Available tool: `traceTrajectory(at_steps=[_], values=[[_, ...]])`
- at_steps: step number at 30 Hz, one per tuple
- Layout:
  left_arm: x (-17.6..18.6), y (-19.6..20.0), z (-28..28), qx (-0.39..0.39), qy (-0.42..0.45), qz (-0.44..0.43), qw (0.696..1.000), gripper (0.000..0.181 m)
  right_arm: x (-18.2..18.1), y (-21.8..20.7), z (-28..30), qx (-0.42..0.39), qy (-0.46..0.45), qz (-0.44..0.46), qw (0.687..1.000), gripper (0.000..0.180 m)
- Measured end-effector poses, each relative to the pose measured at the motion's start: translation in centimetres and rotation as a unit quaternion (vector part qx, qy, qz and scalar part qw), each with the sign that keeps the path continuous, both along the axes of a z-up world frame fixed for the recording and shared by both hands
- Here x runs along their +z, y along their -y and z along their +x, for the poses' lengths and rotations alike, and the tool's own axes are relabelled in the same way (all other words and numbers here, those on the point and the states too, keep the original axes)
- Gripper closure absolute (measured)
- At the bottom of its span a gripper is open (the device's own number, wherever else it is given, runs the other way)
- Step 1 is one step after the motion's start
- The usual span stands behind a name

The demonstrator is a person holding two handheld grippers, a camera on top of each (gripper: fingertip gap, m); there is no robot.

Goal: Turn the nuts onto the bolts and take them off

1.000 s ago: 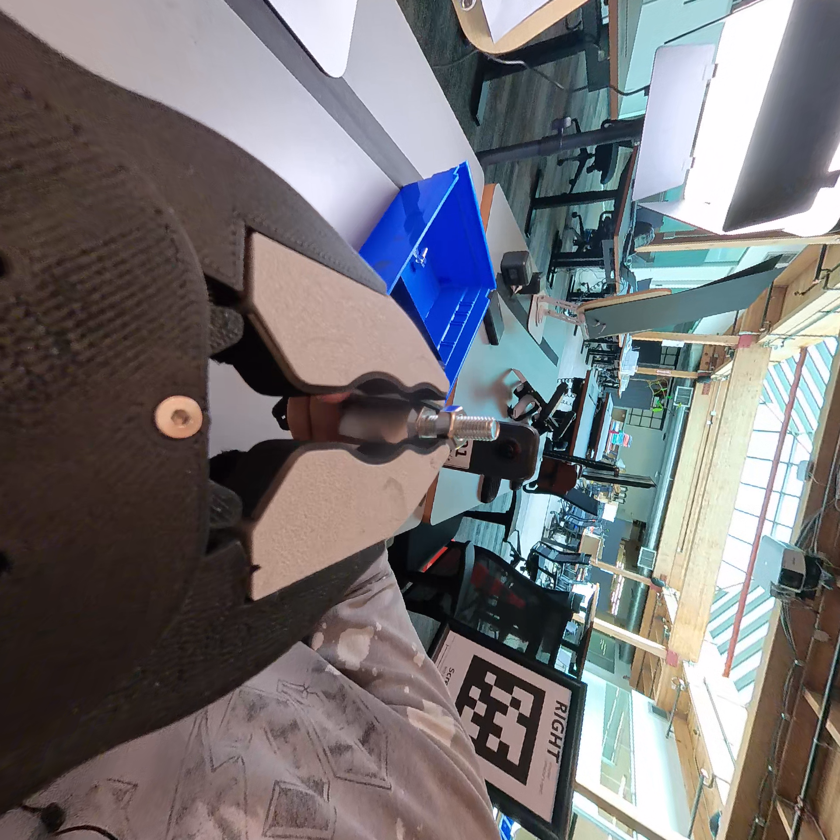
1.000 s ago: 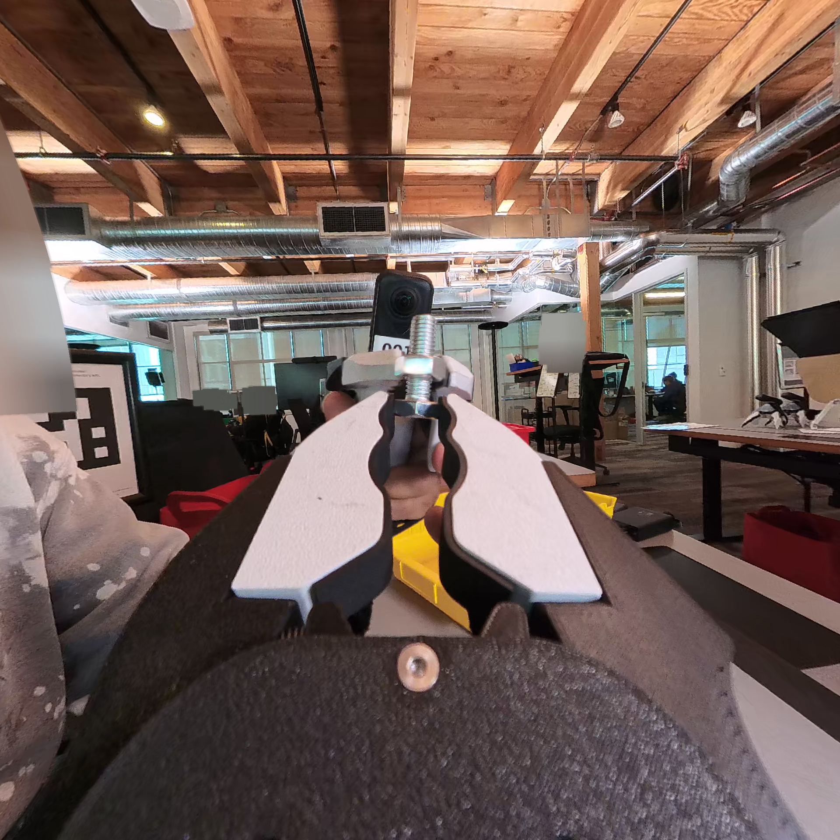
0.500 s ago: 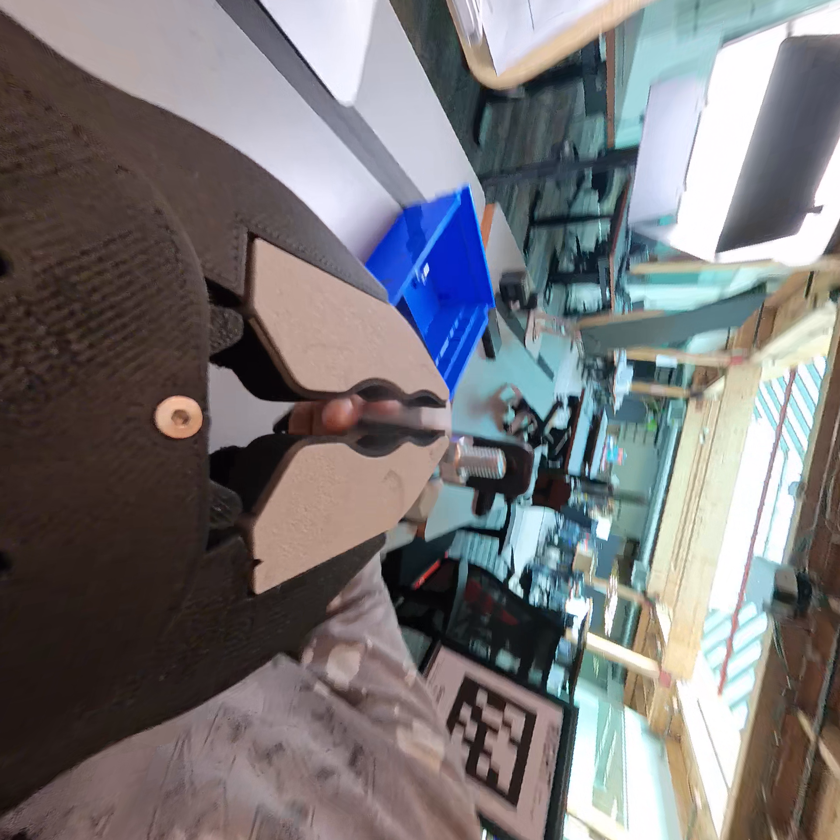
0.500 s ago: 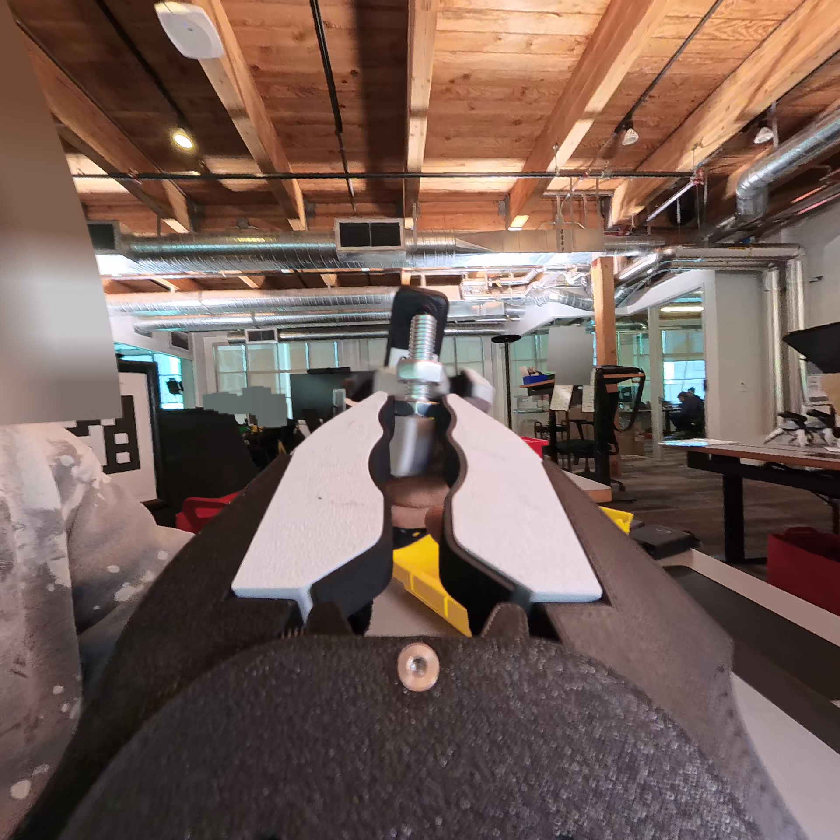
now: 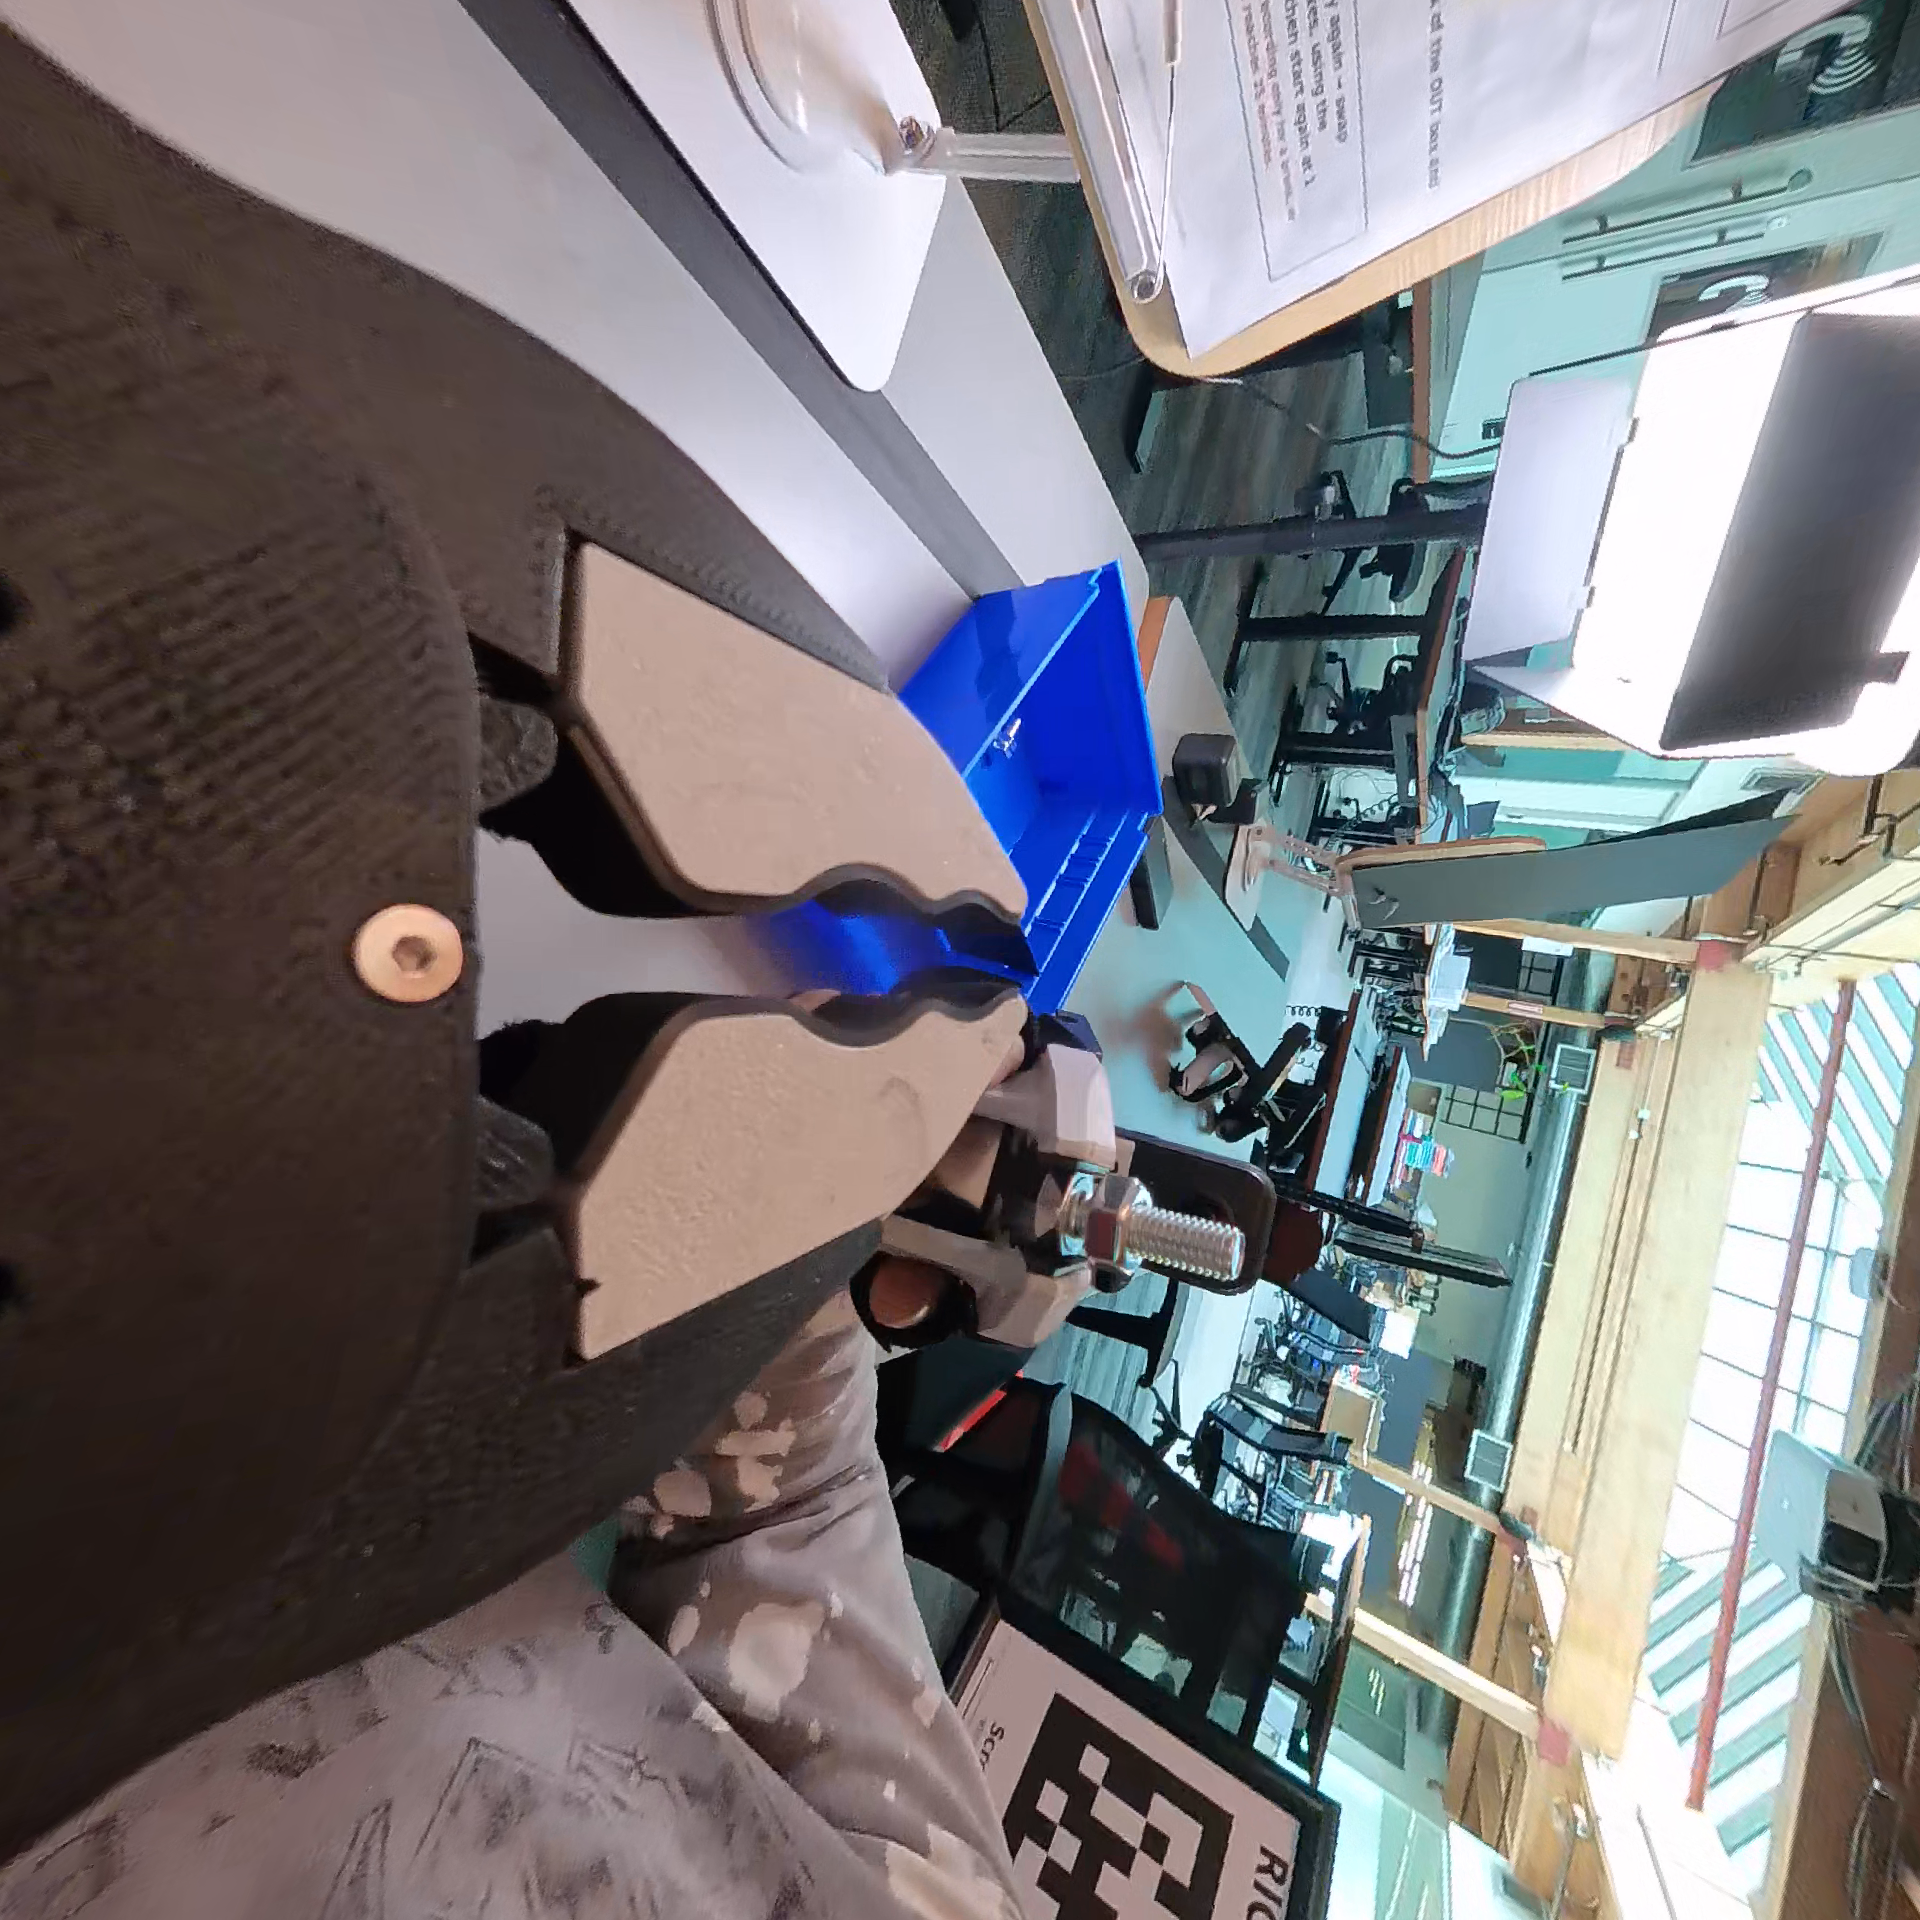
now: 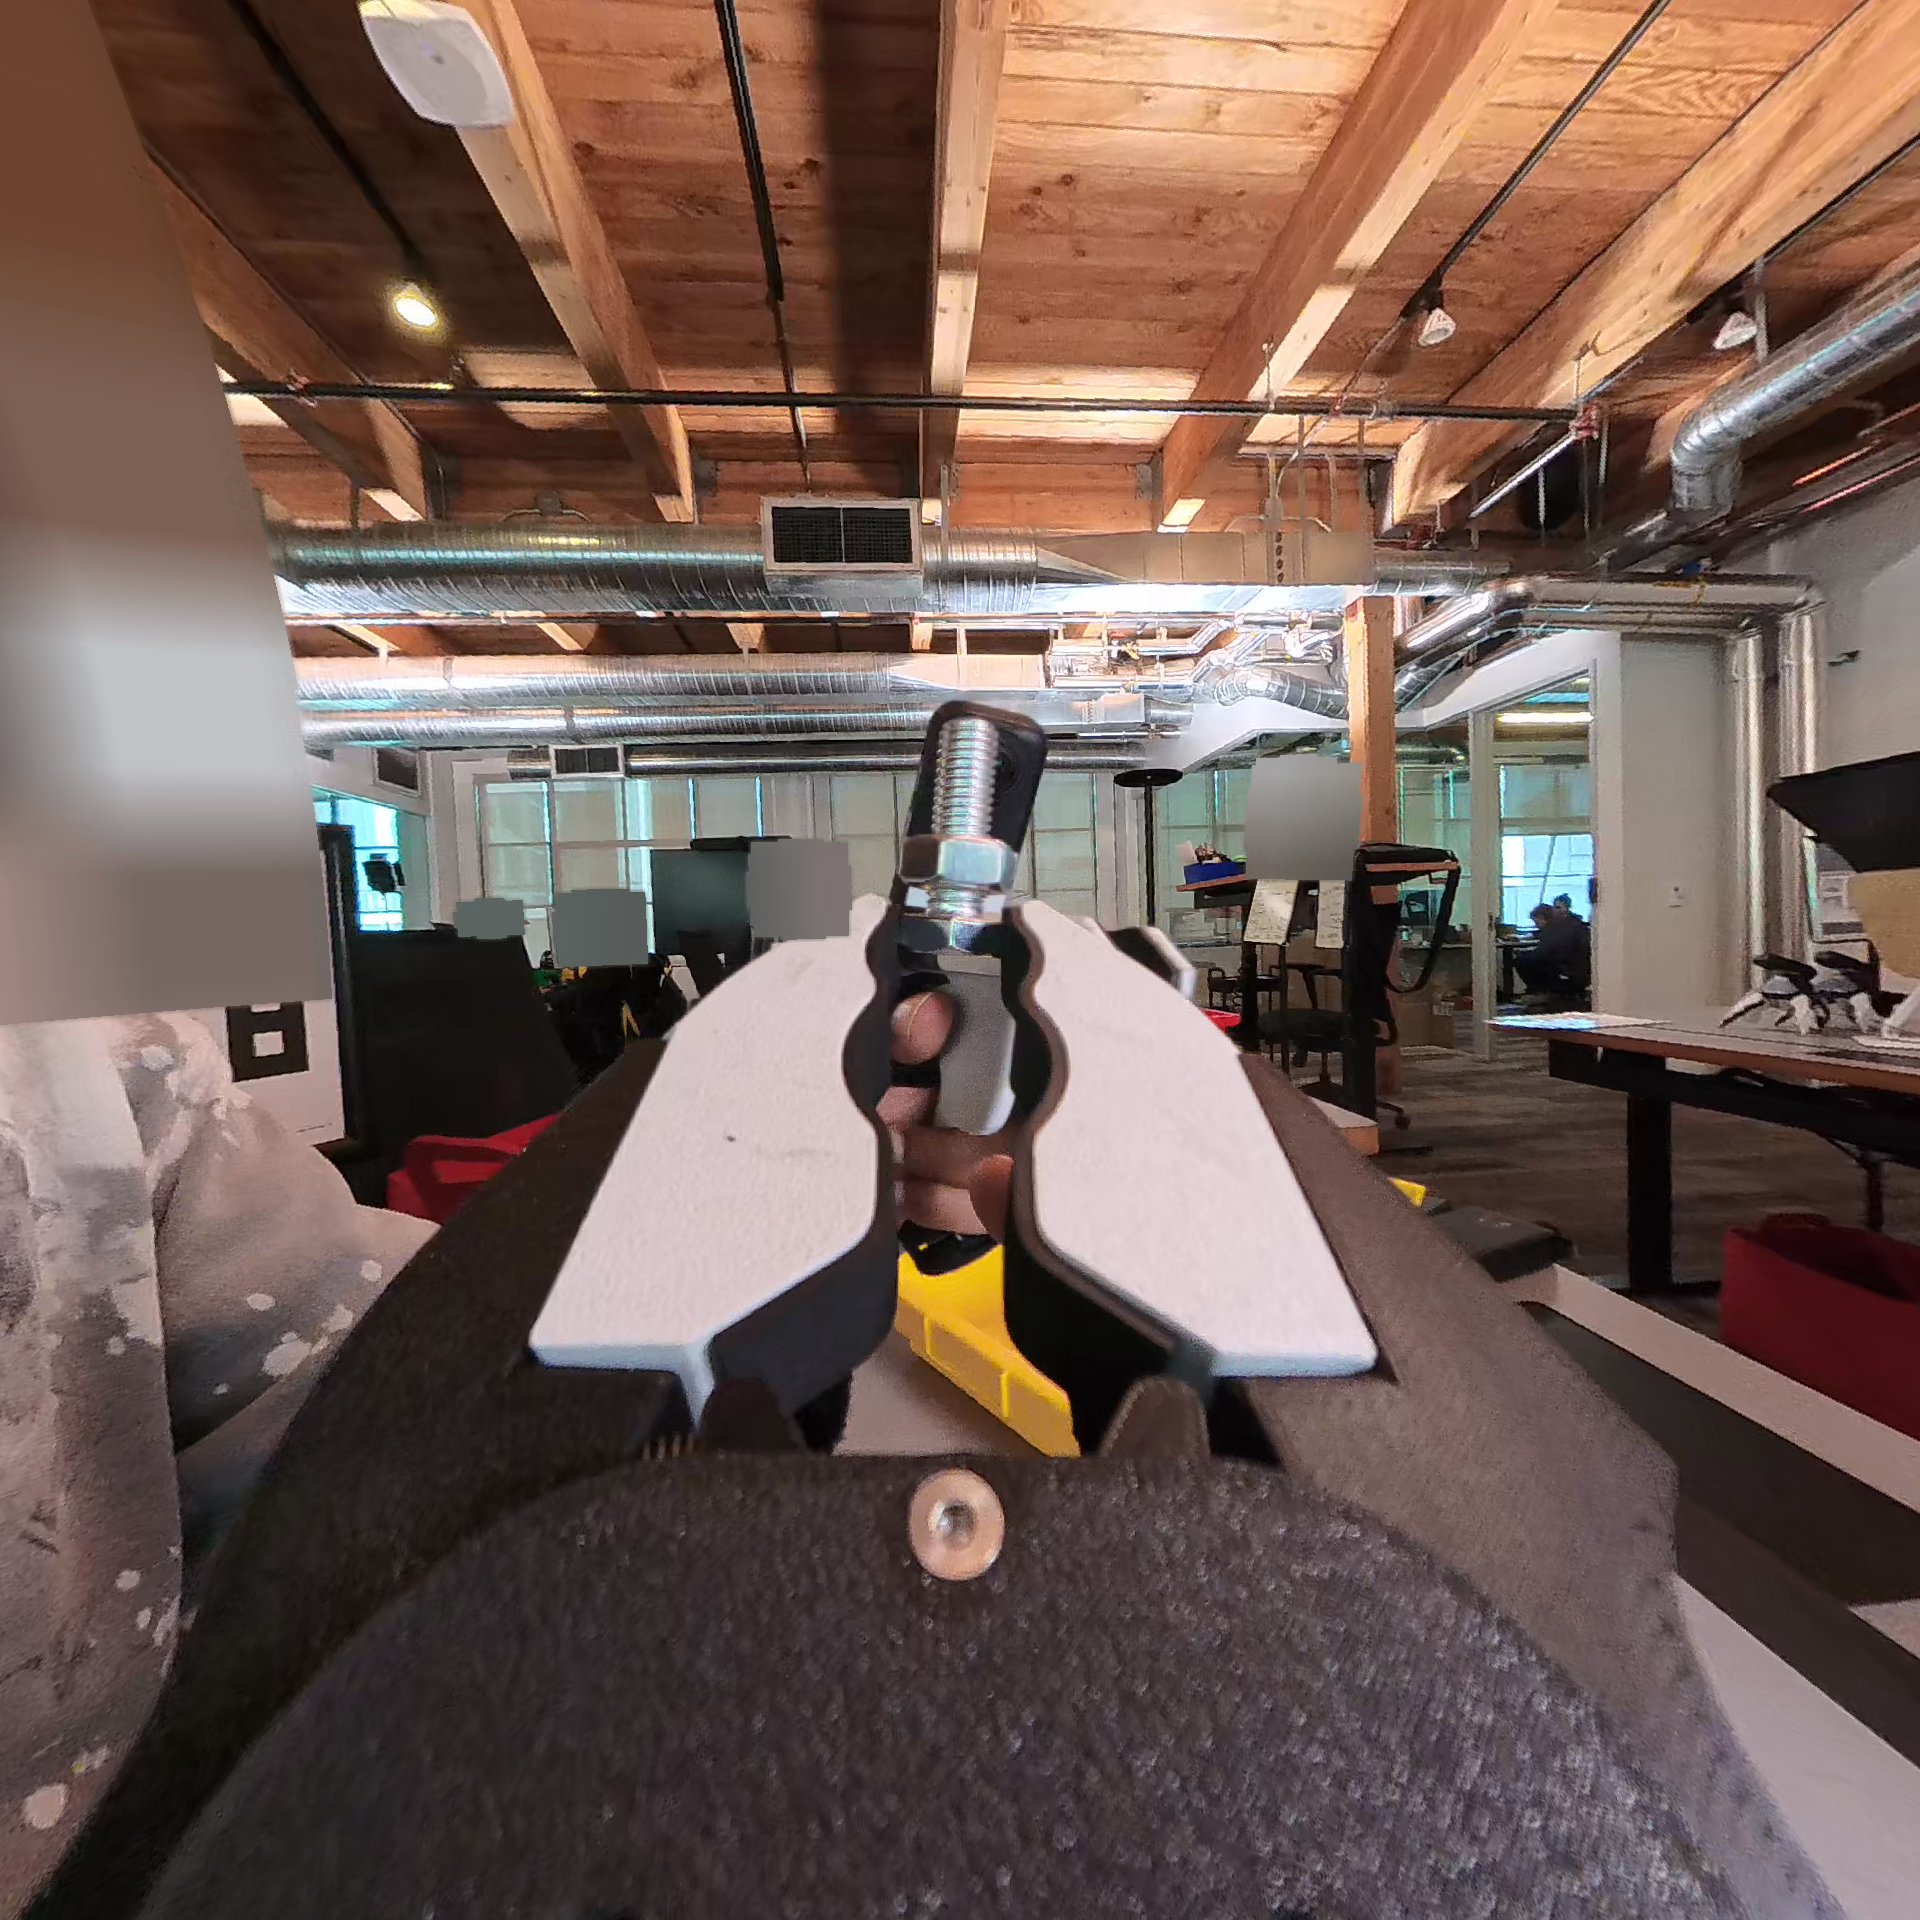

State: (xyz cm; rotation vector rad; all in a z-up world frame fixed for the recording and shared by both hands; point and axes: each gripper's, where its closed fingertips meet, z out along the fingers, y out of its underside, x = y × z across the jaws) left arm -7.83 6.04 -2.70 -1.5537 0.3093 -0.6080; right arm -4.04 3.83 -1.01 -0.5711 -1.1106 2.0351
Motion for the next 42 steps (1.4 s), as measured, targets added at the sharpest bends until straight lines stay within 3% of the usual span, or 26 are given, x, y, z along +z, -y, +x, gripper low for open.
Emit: traceTrajectory(at_steps=[5, 8, 12, 16, 22, 26, 31, 33, 42], values=[[-1.2, -1.1, -2.4, 0.078, -0.037, -0.003, 0.996, 0.181, 0.5, -3.8, 0.0, -0.076, 0.018, 0.000, 0.997, 0.162], [-1.8, -1.5, -4.4, 0.135, -0.055, 0.000, 0.989, 0.180, 0.6, -8.3, 0.4, -0.176, 0.057, 0.023, 0.982, 0.162], [-1.2, -1.3, -5.5, 0.153, -0.044, 0.015, 0.987, 0.180, -0.9, -15.3, 1.8, -0.305, 0.155, 0.075, 0.937, 0.162], [-0.4, -0.6, -6.3, 0.176, -0.054, 0.028, 0.983, 0.181, -4.2, -22.4, 4.2, -0.376, 0.286, 0.112, 0.874, 0.162], [1.1, 0.4, -6.9, 0.199, -0.066, 0.048, 0.977, 0.180, -11.6, -29.1, 8.0, -0.376, 0.466, 0.172, 0.782, 0.162], [1.3, 0.7, -7.2, 0.208, -0.069, 0.052, 0.974, 0.180, -15.5, -28.2, 8.5, -0.300, 0.530, 0.217, 0.763, 0.162], [0.8, 0.4, -7.4, 0.208, -0.070, 0.044, 0.975, 0.180, -17.8, -29.9, 7.9, -0.309, 0.565, 0.238, 0.727, 0.161], [0.5, 0.2, -7.4, 0.208, -0.072, 0.040, 0.975, 0.180, -19.2, -32.5, 8.1, -0.333, 0.602, 0.233, 0.688, 0.161], [-0.1, -0.1, -7.5, 0.208, -0.080, 0.030, 0.974, 0.180, -25.2, -40.9, 11.2, -0.414, 0.762, 0.239, 0.437, 0.161]])
